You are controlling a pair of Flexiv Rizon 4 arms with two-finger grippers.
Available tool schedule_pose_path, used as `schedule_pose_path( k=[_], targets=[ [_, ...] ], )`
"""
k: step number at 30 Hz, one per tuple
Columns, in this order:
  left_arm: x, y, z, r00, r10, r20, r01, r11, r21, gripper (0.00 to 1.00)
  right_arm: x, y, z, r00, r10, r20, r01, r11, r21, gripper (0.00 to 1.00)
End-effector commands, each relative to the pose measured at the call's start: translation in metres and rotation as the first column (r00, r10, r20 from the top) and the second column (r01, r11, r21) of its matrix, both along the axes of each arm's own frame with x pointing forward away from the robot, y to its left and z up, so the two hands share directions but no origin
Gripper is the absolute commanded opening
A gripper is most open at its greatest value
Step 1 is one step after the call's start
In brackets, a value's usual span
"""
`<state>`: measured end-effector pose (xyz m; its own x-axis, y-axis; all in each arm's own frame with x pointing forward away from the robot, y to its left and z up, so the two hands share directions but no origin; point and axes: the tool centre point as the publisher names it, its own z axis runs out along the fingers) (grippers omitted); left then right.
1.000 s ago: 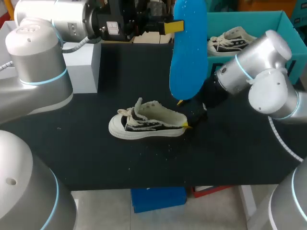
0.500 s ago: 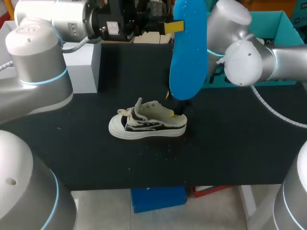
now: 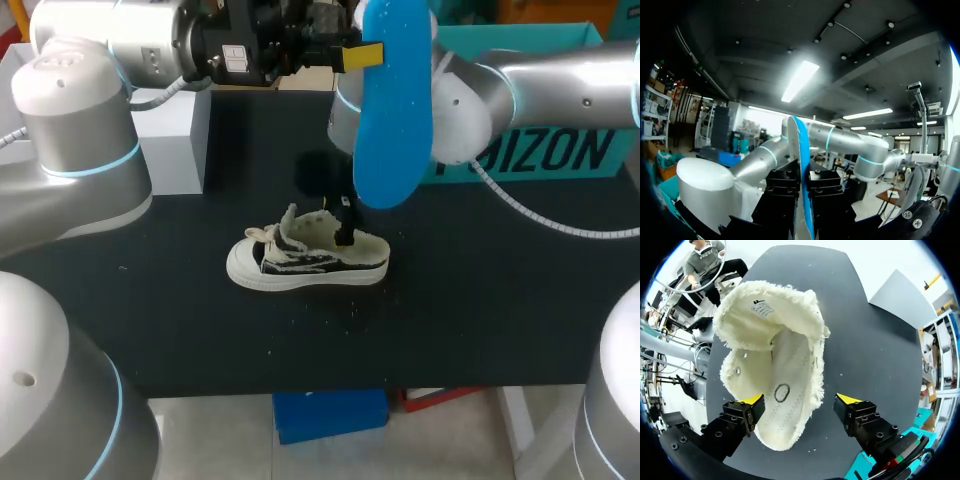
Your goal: Take the shoe out of the shoebox, open the shoe tongue, remove and reinsert the insole, then place the shoe into the shoebox
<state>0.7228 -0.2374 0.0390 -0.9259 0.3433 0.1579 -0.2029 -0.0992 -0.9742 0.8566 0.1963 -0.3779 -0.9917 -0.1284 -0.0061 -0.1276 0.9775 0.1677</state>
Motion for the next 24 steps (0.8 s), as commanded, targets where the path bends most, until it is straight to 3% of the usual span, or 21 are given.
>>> schedule_pose_path(
  k=[1,5,16,18,20,21,22,24],
  targets=[
    [0.0,-0.001,0.0,1.0,0.001,0.001,-0.001,1.0,0.001,0.0,0.005,0.013,-0.006,1.0,-0.002,0.012,0.003,0.993,-0.119,0.85],
    [0.0,-0.001,0.0,1.0,0.001,0.001,-0.001,1.0,0.001,0.0,0.007,0.018,-0.011,1.0,-0.003,0.012,0.004,0.993,-0.119,0.8],
    [0.0,-0.001,0.0,1.0,0.001,0.001,-0.001,1.0,0.001,0.0,0.007,0.025,-0.02,1.0,-0.004,0.011,0.005,0.994,-0.11,0.79],
    [0.0,-0.001,0.0,1.0,0.001,0.001,-0.001,1.0,0.001,0.0,0.008,0.026,-0.021,1.0,-0.004,0.012,0.005,0.994,-0.11,0.65],
    [0.0,-0.001,0.0,1.0,0.001,0.001,-0.001,1.0,0.001,0.0,0.008,0.026,-0.023,1.0,-0.004,0.018,0.007,0.993,-0.121,0.36],
    [0.0,-0.001,0.0,1.0,0.001,0.001,-0.001,1.0,0.001,0.0,0.008,0.026,-0.023,1.0,-0.006,0.018,0.008,0.992,-0.123,0.08],
    [0.0,-0.001,0.0,1.0,0.001,0.001,-0.001,1.0,0.001,0.0,0.007,0.025,-0.024,1.0,0.001,-0.002,-0.001,0.994,-0.107,0.0],
    [0.0,-0.001,0.0,1.0,0.001,0.001,-0.001,1.0,0.001,0.0,0.007,0.025,-0.024,1.0,0.001,-0.002,-0.001,0.994,-0.107,0.0]
  ],
)
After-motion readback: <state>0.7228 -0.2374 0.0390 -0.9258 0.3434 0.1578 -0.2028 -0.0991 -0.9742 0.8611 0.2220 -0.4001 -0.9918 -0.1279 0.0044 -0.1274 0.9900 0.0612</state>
